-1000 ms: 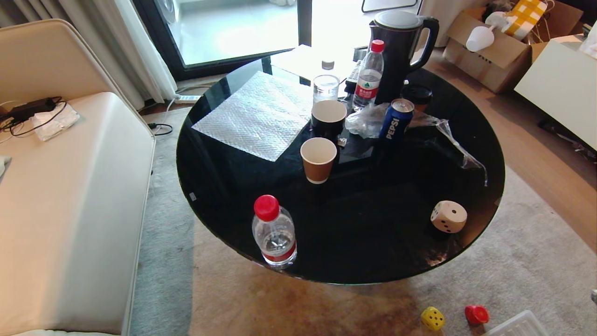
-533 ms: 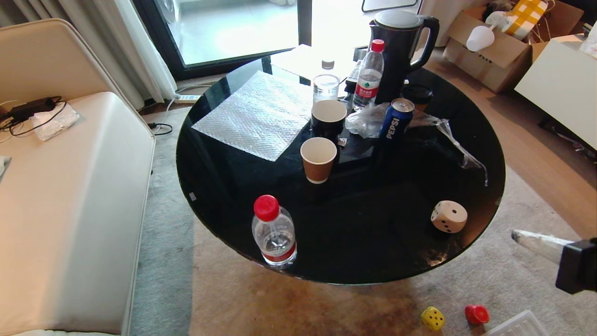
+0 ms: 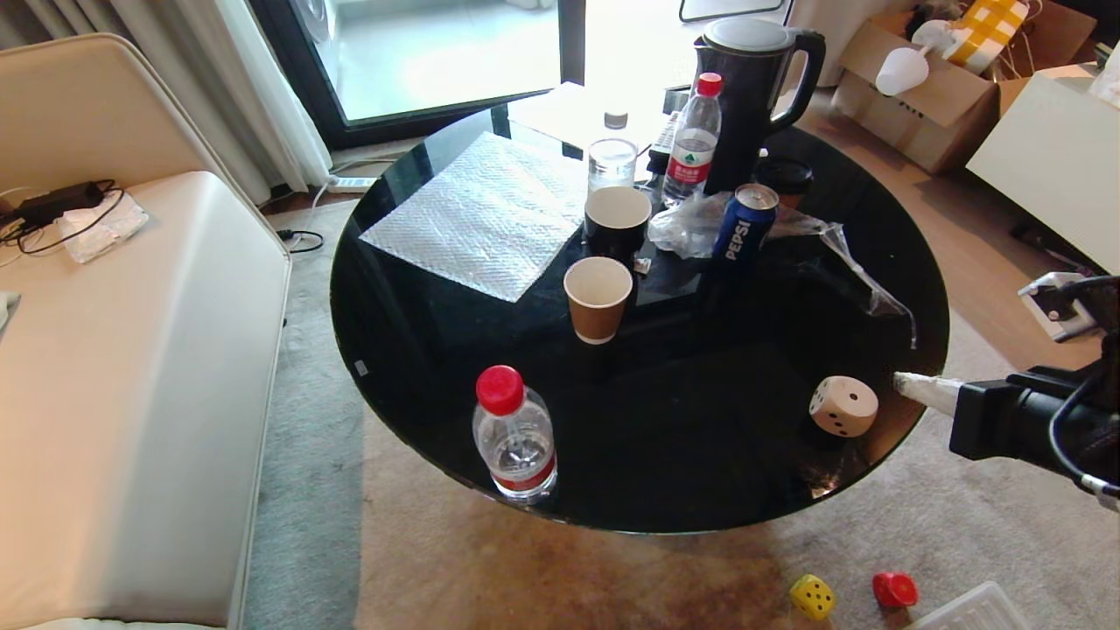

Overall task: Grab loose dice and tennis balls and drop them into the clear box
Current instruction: Pick up toys out of the box

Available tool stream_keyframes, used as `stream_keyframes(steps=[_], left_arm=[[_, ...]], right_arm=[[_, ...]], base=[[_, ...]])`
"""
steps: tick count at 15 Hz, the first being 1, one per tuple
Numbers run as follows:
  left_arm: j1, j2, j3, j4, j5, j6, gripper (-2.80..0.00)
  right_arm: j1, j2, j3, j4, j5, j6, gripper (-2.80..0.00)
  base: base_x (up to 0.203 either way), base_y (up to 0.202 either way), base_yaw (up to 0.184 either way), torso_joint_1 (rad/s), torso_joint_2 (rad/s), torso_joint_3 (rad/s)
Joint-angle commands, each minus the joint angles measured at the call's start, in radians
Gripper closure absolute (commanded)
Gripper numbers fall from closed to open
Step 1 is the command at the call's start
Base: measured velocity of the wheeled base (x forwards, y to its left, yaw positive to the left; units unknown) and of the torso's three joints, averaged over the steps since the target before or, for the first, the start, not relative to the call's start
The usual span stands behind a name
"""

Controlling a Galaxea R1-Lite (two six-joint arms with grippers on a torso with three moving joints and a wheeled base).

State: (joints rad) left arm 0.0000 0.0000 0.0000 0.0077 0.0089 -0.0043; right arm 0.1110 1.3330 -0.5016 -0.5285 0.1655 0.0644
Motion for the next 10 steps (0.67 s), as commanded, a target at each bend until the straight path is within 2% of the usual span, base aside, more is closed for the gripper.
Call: stream_keyframes(steps=[1,5,10], left_arm=[[0.000,0.000,0.000,0.000,0.000,0.000,0.00],[0.000,0.000,0.000,0.000,0.000,0.000,0.00],[0.000,0.000,0.000,0.000,0.000,0.000,0.00]], right_arm=[[-0.039,0.050,-0.025,-0.004,-0.029,-0.031,-2.80],[-0.089,0.124,-0.065,-0.007,-0.048,-0.050,-2.80],[-0.091,0.219,-0.127,-0.034,-0.032,-0.068,-2.80]], base=[[0.000,0.000,0.000,0.000,0.00,0.000],[0.000,0.000,0.000,0.000,0.00,0.000],[0.000,0.000,0.000,0.000,0.00,0.000]])
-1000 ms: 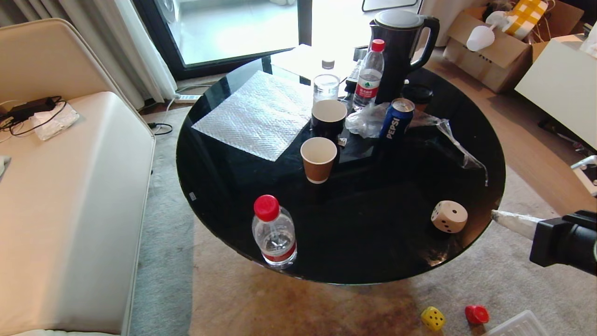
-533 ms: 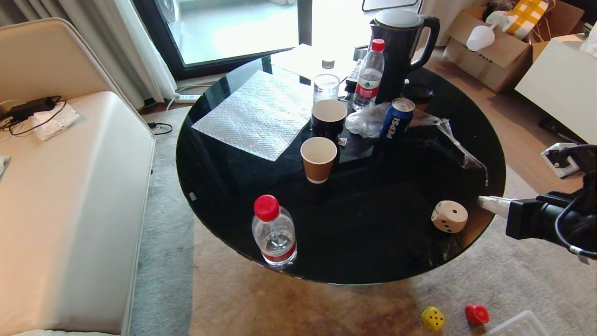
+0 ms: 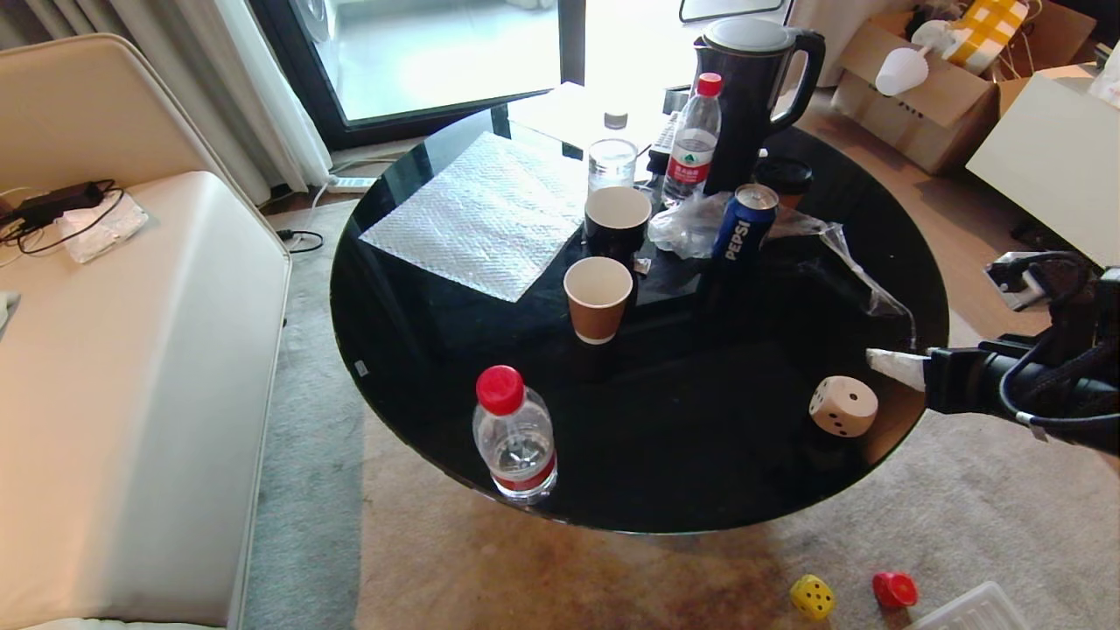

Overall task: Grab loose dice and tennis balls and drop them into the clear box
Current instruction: Pick up toys out of the box

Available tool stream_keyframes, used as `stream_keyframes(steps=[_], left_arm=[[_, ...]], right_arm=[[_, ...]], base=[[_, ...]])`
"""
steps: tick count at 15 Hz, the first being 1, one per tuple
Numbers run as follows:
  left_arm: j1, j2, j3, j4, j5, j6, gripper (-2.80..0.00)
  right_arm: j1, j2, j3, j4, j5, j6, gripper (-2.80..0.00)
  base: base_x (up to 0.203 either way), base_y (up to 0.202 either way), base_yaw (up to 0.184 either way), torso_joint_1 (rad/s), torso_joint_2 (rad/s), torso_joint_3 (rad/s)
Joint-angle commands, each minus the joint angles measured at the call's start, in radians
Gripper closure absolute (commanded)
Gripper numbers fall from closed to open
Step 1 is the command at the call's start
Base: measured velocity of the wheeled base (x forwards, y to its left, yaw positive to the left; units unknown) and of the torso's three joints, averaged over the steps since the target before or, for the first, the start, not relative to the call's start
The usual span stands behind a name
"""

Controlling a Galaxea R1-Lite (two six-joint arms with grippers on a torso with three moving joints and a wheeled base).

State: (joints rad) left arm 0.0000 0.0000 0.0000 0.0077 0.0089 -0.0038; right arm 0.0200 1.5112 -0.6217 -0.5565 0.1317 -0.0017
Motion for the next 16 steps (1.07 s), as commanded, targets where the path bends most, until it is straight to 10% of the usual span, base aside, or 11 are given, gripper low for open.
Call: stream_keyframes(steps=[1,9,16], left_arm=[[0.000,0.000,0.000,0.000,0.000,-0.001,0.00],[0.000,0.000,0.000,0.000,0.000,-0.001,0.00],[0.000,0.000,0.001,0.000,0.000,-0.001,0.00]], right_arm=[[0.001,0.073,-0.008,-0.029,0.002,-0.008,-2.80],[0.006,0.205,-0.047,-0.100,0.251,-0.012,-2.80],[0.006,0.245,-0.052,-0.093,0.307,-0.049,-2.80]], base=[[0.000,0.000,0.000,0.000,0.00,0.000],[0.000,0.000,0.000,0.000,0.00,0.000],[0.000,0.000,0.000,0.000,0.00,0.000]])
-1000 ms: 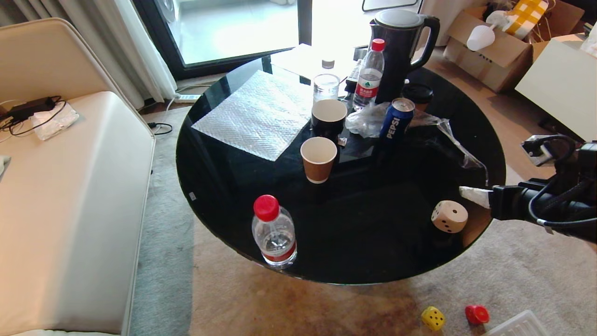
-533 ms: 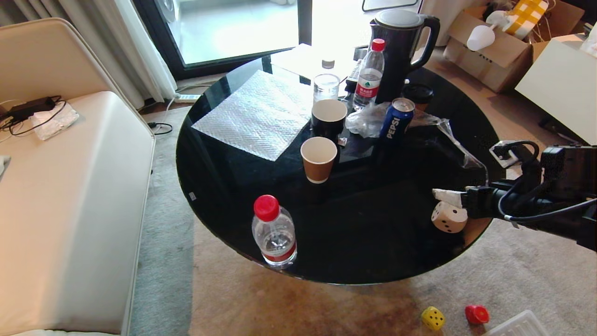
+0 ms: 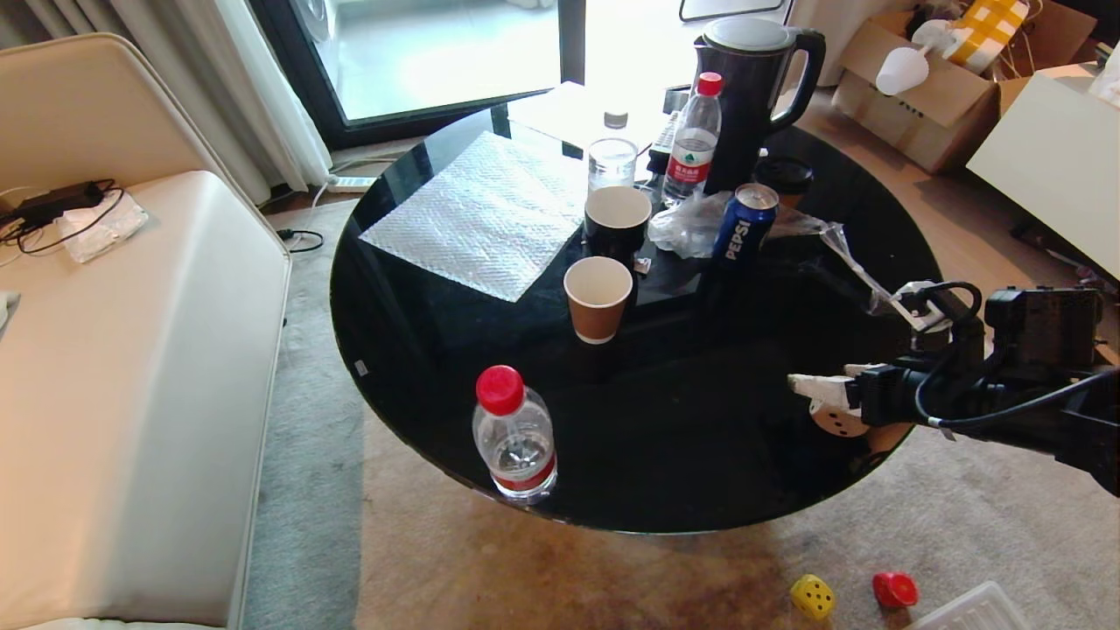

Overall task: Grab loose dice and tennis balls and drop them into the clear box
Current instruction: Pick up toys out of the box

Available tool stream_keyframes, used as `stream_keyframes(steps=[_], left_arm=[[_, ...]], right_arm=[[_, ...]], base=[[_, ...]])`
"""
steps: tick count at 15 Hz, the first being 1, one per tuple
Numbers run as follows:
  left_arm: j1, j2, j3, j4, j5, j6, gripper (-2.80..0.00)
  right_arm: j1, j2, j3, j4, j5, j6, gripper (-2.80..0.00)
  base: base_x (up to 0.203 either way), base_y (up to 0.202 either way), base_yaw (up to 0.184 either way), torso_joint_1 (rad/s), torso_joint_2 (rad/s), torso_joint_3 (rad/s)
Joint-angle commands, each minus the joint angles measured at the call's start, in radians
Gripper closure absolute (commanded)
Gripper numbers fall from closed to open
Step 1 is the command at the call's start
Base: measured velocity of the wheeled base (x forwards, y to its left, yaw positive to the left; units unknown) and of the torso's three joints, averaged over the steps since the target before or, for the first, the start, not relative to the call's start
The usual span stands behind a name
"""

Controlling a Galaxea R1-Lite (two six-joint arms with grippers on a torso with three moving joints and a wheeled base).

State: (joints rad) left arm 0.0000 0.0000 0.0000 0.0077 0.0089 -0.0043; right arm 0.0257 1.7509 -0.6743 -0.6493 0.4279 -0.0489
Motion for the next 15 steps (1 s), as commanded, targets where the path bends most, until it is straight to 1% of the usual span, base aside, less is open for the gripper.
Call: stream_keyframes(steps=[1,5,6,7,11,13,15], left_arm=[[0.000,0.000,0.000,0.000,0.000,0.000,0.00],[0.000,0.000,0.000,0.000,0.000,0.000,0.00],[0.000,0.000,0.000,0.000,0.000,0.000,0.00],[0.000,0.000,0.000,0.000,0.000,0.000,0.00],[0.000,0.000,0.000,0.000,0.000,0.000,0.00],[0.000,0.000,0.000,0.000,0.000,0.000,0.00],[0.000,0.000,0.000,0.000,0.000,0.000,0.00]], right_arm=[[0.000,0.006,0.001,0.002,0.017,-0.002,-2.80],[0.014,0.010,0.009,-0.007,0.034,-0.005,-2.80],[0.016,0.022,0.008,-0.009,0.034,-0.025,0.00],[0.016,0.025,0.007,-0.008,0.034,-0.029,0.00],[0.014,0.032,0.004,-0.004,0.025,-0.114,0.00],[0.003,0.015,0.002,-0.003,0.021,-0.123,0.00],[-0.029,-0.004,-0.002,-0.001,-0.002,-0.124,0.00]], base=[[0.000,0.000,0.000,0.000,0.00,0.000],[0.000,0.000,0.000,0.000,0.00,0.000],[0.000,0.000,0.000,0.000,0.00,0.000],[0.000,0.000,0.000,0.000,0.00,0.000],[0.000,0.000,0.000,0.000,0.00,0.000],[0.000,0.000,0.000,0.000,0.00,0.000],[0.000,0.000,0.000,0.000,0.00,0.000]])
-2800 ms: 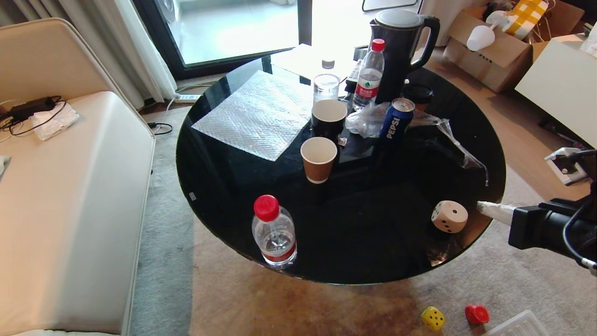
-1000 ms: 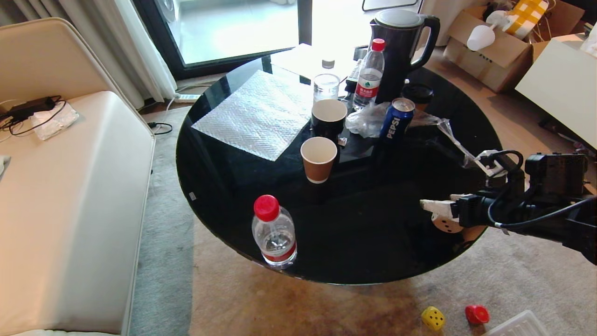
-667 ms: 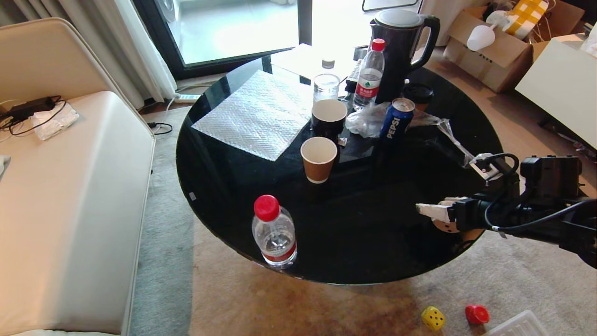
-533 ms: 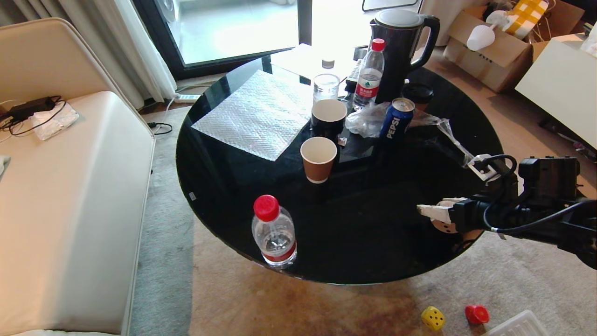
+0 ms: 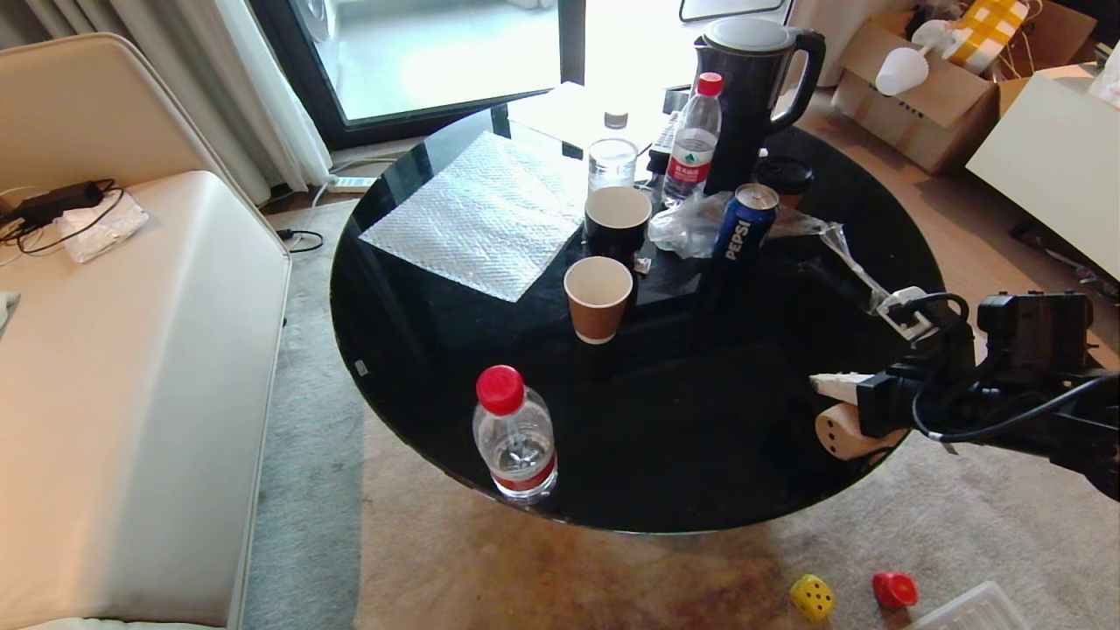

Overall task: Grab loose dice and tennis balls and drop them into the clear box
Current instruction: Pick up toys out of the box

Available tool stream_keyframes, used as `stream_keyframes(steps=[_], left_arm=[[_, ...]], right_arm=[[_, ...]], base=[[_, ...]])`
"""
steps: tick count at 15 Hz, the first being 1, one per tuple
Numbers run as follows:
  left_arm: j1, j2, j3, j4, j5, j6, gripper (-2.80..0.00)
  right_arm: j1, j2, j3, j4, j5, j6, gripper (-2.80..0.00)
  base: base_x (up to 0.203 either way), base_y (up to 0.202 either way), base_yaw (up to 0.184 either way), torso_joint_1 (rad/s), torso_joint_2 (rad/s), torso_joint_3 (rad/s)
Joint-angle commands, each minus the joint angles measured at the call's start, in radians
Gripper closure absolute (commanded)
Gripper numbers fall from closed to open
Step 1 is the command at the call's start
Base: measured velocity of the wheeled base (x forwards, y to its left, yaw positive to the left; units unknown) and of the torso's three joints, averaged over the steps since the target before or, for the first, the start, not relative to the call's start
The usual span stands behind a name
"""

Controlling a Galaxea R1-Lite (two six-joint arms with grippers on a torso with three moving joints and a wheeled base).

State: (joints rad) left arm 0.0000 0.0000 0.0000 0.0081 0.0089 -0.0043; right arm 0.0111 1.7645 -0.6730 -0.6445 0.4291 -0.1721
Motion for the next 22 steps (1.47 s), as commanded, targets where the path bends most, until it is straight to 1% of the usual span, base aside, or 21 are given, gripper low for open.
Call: stream_keyframes(steps=[1,3,7,8,12,13,14,16,17,18,20,21,22], left_arm=[[0.000,0.000,0.000,0.000,0.000,0.000,0.00],[0.000,0.000,0.000,0.000,0.000,0.000,0.00],[0.000,0.000,0.001,0.000,0.000,0.000,0.00],[0.000,0.000,0.000,0.000,0.000,0.000,0.00],[0.000,0.000,0.000,0.000,0.000,0.000,0.00],[0.000,0.000,0.000,0.000,0.000,0.000,0.00],[0.000,0.000,0.000,0.000,0.000,0.000,0.00],[0.000,0.000,0.000,0.000,0.000,0.000,0.00],[0.000,0.000,0.000,0.000,0.000,0.000,0.00],[0.000,0.000,0.000,0.000,0.000,0.000,0.00],[0.000,0.000,0.000,0.000,0.000,0.000,0.00],[0.000,0.000,0.000,0.000,0.000,0.000,0.00],[0.000,0.000,0.000,0.000,0.000,0.000,0.00]], right_arm=[[-0.025,-0.019,-0.008,-0.003,-0.017,0.000,0.00],[-0.037,-0.016,-0.011,-0.009,-0.021,0.000,0.00],[-0.043,-0.048,-0.033,0.035,-0.022,0.005,0.00],[-0.043,-0.069,-0.029,0.041,-0.020,0.002,-2.80],[-0.039,-0.126,-0.018,0.046,-0.020,-0.004,-2.80],[-0.036,-0.140,-0.014,0.066,-0.021,-0.007,-2.80],[-0.033,-0.149,-0.012,0.095,-0.023,-0.014,-2.80],[-0.005,-0.178,-0.013,0.219,-0.027,-0.018,-2.80],[0.009,-0.187,-0.016,0.265,-0.042,-0.018,-2.80],[0.035,-0.190,-0.019,0.301,-0.090,-0.018,-2.80],[0.109,-0.180,-0.020,0.313,-0.215,-0.009,-2.80],[0.128,-0.164,-0.021,0.307,-0.250,-0.010,-2.80],[0.129,-0.161,-0.023,0.305,-0.256,-0.013,-2.80]], base=[[0.000,0.000,0.000,0.000,0.00,0.000],[0.000,0.000,0.000,0.000,0.00,0.000],[0.000,0.000,0.000,0.000,0.00,0.000],[0.000,0.000,0.000,0.000,0.00,0.000],[0.000,0.000,0.000,0.000,0.00,0.000],[0.000,0.000,0.000,0.000,0.00,0.000],[0.000,0.000,0.000,0.000,0.00,0.000],[0.000,0.000,0.000,0.000,0.00,0.000],[0.000,0.000,0.000,0.000,0.00,0.000],[0.000,0.000,0.000,0.000,0.00,0.000],[0.000,0.000,0.000,0.000,0.00,0.000],[0.000,0.000,0.000,0.000,0.00,0.000],[0.000,0.000,0.000,0.000,0.00,0.000]])
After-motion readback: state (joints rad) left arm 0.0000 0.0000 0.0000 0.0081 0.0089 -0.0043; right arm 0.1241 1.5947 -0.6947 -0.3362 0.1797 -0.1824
